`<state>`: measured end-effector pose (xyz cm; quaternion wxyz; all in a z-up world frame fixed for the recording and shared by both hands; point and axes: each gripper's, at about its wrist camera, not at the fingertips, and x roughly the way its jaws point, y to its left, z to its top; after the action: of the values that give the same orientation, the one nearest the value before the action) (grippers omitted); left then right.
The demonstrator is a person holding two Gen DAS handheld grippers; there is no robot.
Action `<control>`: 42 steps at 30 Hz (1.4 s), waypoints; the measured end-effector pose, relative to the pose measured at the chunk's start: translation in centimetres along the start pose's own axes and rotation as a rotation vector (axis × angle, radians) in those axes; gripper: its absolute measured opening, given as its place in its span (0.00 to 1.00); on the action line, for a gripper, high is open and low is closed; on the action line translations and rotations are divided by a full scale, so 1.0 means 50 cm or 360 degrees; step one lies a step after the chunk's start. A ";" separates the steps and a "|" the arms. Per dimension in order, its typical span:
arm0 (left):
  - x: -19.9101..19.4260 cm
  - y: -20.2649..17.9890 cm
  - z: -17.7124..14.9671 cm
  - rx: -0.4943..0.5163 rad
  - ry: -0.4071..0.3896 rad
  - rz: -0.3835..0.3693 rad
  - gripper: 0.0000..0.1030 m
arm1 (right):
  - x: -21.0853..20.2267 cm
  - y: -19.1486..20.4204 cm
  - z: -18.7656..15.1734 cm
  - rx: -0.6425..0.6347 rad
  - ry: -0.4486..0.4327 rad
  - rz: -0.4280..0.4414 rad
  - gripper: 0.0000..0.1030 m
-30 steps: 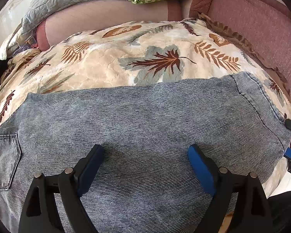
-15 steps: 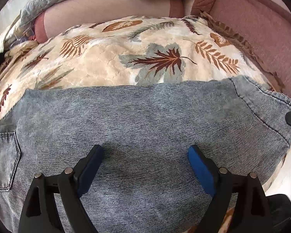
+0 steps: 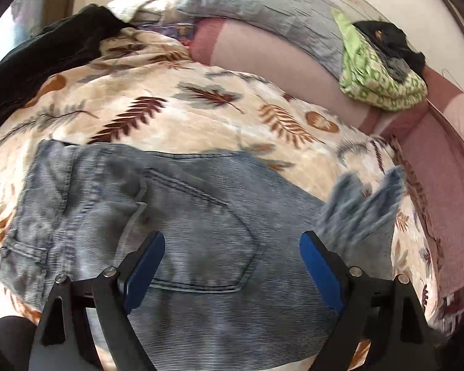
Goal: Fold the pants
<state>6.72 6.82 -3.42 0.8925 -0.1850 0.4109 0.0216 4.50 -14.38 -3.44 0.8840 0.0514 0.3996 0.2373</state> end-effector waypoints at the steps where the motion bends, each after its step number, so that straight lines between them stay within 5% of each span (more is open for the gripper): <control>1: -0.009 0.026 0.000 -0.0033 -0.0017 0.0031 0.87 | 0.043 0.005 -0.024 0.0011 0.0073 0.0017 0.16; 2: -0.017 0.048 -0.002 -0.0059 -0.0026 0.0055 0.87 | 0.084 0.002 -0.046 0.0034 0.0156 0.0048 0.18; 5: -0.026 0.076 -0.013 -0.0054 0.0009 0.0068 0.87 | 0.086 -0.007 -0.067 0.0091 0.0057 0.0142 0.27; 7: -0.032 0.071 -0.027 -0.0027 0.0027 0.0034 0.87 | 0.068 -0.024 -0.057 0.0208 0.0088 0.0343 0.65; 9: -0.033 0.048 -0.041 0.0003 0.0063 -0.0041 0.87 | 0.033 -0.048 -0.049 0.0323 0.0039 0.0407 0.71; 12: -0.029 0.006 -0.065 0.0015 0.0163 -0.0196 0.87 | -0.023 -0.117 -0.058 0.0552 -0.0072 0.0483 0.73; 17: -0.009 -0.053 -0.096 -0.0126 0.0398 -0.0531 0.87 | -0.074 -0.234 -0.104 0.0838 -0.0181 0.0402 0.75; 20: -0.009 -0.085 -0.102 -0.0183 0.0455 -0.0691 0.87 | -0.072 -0.266 -0.117 0.0945 -0.0184 0.0516 0.75; 25: 0.051 -0.083 -0.140 -0.0173 0.0534 -0.0475 0.85 | -0.035 -0.264 -0.131 0.0934 -0.0128 0.0576 0.75; 29: 0.037 -0.081 -0.138 -0.0196 0.0551 -0.0463 0.81 | -0.034 -0.279 -0.139 0.0966 -0.0131 0.0643 0.75; 37: -0.040 -0.119 -0.094 -0.0307 0.0509 -0.0744 0.80 | -0.040 -0.296 -0.152 0.1053 -0.0153 0.0732 0.75; 42: 0.012 -0.119 -0.121 -0.0345 0.0561 -0.0633 0.80 | -0.045 -0.300 -0.155 0.1065 -0.0164 0.0748 0.75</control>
<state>3.87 -0.86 -5.58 0.7690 -0.3572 0.5106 -0.1426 3.23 -29.40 -11.33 0.7590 0.4377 0.3874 0.2869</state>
